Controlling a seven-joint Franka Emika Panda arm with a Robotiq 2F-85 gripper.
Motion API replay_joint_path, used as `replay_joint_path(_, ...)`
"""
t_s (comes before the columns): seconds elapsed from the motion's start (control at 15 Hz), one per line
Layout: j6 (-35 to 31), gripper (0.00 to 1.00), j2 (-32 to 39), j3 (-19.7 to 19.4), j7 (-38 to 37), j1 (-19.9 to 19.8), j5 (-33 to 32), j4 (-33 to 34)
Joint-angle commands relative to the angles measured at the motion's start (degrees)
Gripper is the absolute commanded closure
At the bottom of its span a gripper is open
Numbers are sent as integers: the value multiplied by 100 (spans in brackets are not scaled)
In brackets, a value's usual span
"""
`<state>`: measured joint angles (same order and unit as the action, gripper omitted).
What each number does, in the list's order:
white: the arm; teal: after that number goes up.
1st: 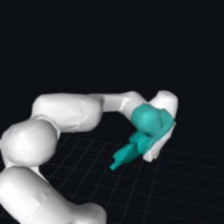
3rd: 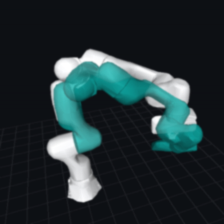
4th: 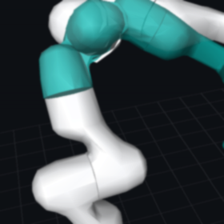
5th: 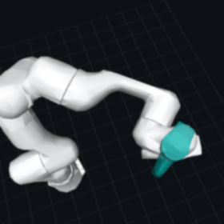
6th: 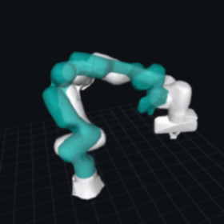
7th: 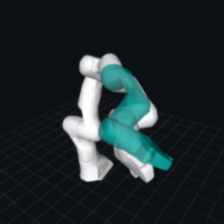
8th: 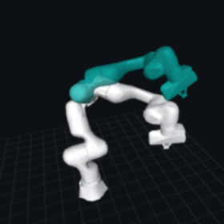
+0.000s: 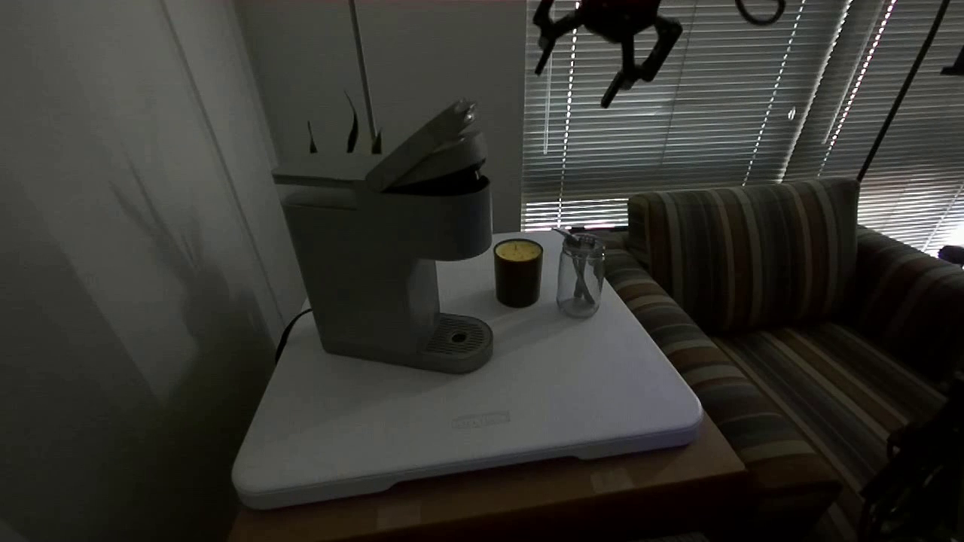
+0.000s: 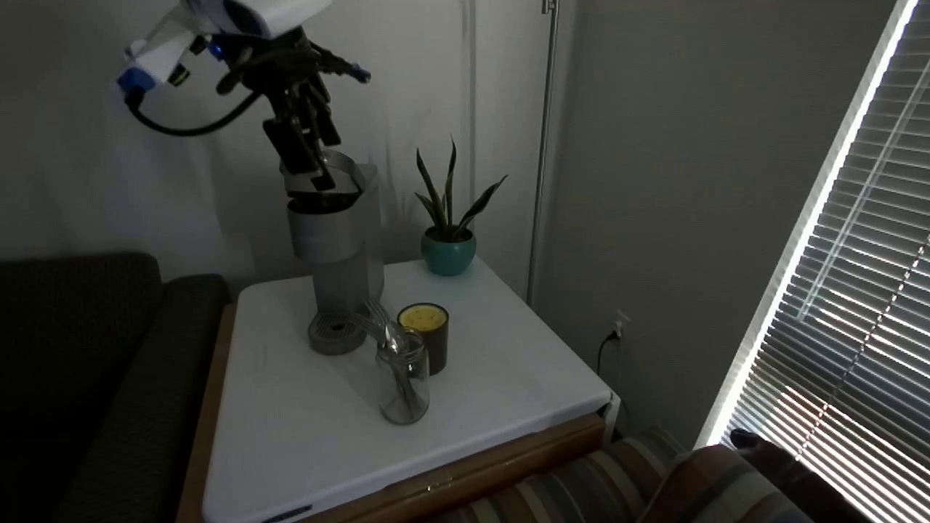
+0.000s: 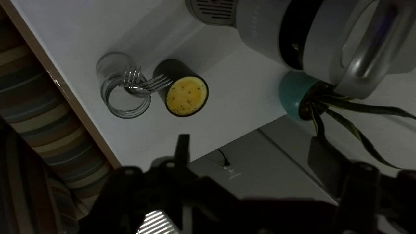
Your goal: Open the lid of the coffee maker
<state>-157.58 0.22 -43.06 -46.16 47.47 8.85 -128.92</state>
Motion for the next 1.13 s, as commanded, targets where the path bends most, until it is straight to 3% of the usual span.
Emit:
replay_joint_path(0.0, 1017, 0, -739, 98, -689, 34, -672, 221)
replay_joint_path(0.07, 1221, 0, -810, 1180, -659, -1002, -553, 283)
replay_joint_path(0.13, 1396, 0, -918, 1405, -663, -1162, -453, 320)
replay_joint_path(0.33, 1773, 0, -1102, 2766, -464, -2395, 58, 373)
replay_joint_path(0.47, 1877, 0, -1157, 3367, -419, -2953, 363, 368)
replay_joint_path(0.67, 1781, 0, -1143, 3937, -462, -3466, 505, 363)
replay_joint_path(1.07, 1824, 0, -1150, 4011, -473, -3559, 519, 363)
